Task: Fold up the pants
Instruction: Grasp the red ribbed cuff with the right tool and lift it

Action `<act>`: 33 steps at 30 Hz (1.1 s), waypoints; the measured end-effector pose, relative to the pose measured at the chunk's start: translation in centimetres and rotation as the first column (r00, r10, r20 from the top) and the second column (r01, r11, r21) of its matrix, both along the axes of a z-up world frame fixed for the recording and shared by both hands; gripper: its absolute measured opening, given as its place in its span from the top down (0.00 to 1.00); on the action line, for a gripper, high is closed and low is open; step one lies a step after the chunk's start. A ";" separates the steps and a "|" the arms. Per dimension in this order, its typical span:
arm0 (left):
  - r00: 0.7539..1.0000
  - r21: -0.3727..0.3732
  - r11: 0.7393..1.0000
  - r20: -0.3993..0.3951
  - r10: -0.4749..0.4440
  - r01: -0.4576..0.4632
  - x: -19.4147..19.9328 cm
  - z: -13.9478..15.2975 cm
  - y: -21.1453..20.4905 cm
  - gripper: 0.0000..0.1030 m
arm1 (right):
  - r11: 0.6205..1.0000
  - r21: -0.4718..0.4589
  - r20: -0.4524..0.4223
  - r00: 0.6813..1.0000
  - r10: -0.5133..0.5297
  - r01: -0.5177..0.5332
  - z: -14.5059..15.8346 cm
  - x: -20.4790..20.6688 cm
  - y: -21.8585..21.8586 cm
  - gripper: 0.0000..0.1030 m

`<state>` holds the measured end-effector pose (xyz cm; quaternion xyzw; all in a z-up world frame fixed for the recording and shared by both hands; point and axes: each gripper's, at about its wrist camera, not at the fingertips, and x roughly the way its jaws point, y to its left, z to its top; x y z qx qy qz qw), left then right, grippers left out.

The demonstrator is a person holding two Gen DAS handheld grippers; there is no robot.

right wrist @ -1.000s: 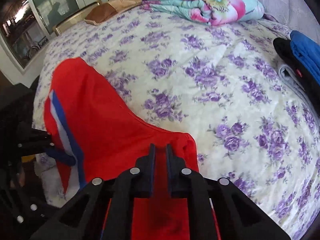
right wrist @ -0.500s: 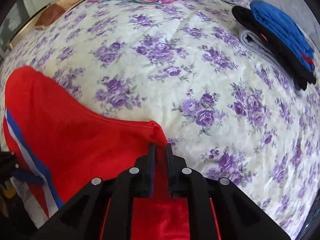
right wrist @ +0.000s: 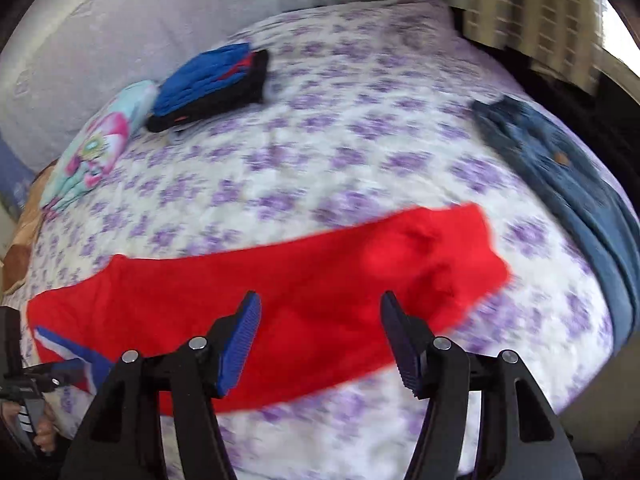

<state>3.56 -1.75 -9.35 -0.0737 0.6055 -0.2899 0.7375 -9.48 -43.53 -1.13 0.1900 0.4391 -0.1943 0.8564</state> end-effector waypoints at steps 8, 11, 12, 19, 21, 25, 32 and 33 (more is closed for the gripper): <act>0.974 0.074 0.972 -0.006 0.226 -0.225 1.2 1.0 -0.3 0.06 | 0.885 0.448 0.163 0.962 -0.219 0.126 -6.3 -3.4 -8.4 0.39; 0.962 0.086 0.958 0.052 0.269 -0.273 1.1 2.6 -0.5 0.07 | 0.851 0.522 0.158 0.973 -0.168 0.062 -8.6 -0.7 -8.4 0.40; 0.957 0.081 0.954 0.074 0.282 -0.287 1.0 3.3 -0.4 0.07 | 0.846 0.530 0.161 0.971 -0.174 0.064 -9.2 -0.2 -8.5 0.39; 0.937 0.085 0.940 0.154 0.315 -0.330 0.7 6.3 -0.5 0.06 | 0.859 0.511 0.238 0.960 -0.146 0.004 -9.0 0.1 -9.1 0.76; 0.932 0.092 0.935 0.156 0.327 -0.343 0.6 6.4 0.0 0.06 | 0.896 0.443 0.267 0.958 -0.106 -0.024 -6.9 0.1 -8.4 0.79; 0.914 0.077 0.919 0.160 0.372 -0.388 0.3 6.7 2.2 0.06 | 0.983 0.143 0.277 0.958 0.069 -0.112 -0.8 1.6 -4.3 0.80; 0.882 0.025 0.894 0.182 0.435 -0.447 0.4 7.8 7.0 0.06 | 0.826 -0.383 0.106 0.869 0.484 -0.413 4.5 6.6 9.8 0.80; 0.877 0.016 0.890 0.182 0.445 -0.455 0.3 8.0 7.9 0.06 | 0.782 -0.425 0.073 0.844 0.531 -0.455 4.2 7.2 12.1 0.80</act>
